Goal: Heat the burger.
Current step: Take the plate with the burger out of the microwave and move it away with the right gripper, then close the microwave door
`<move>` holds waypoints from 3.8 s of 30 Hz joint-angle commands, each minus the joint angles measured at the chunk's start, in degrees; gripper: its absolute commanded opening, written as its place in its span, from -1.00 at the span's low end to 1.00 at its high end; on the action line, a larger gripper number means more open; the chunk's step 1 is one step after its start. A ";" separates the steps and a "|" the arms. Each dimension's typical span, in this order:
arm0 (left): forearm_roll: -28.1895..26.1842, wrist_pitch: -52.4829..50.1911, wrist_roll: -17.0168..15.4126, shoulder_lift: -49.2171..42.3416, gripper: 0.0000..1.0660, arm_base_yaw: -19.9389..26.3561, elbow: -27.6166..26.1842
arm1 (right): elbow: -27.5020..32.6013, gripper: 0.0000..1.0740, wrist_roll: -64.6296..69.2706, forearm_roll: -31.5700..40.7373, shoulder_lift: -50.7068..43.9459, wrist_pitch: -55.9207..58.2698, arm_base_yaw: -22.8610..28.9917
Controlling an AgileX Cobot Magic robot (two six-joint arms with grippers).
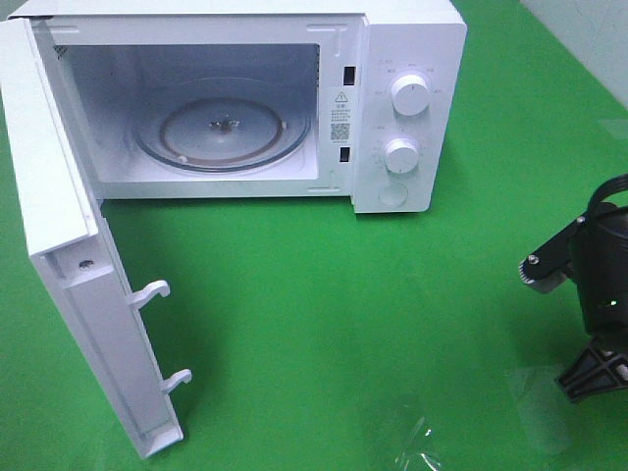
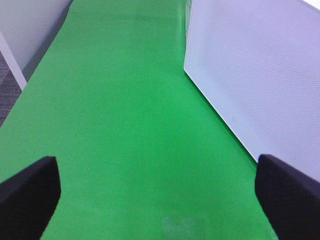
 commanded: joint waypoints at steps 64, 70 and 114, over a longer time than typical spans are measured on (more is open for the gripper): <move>0.17 -0.80 -0.06 -0.29 0.83 0.11 -0.06 | -0.17 0.13 -7.10 14.09 -16.62 -14.67 -4.13; 0.17 -0.80 -0.06 -0.29 0.83 0.11 -0.06 | -0.17 0.50 -23.78 29.11 -31.17 -16.56 -4.13; 0.17 -0.80 -0.06 -0.29 0.83 0.11 -0.06 | 0.57 0.42 -47.38 46.35 -84.68 2.23 -20.23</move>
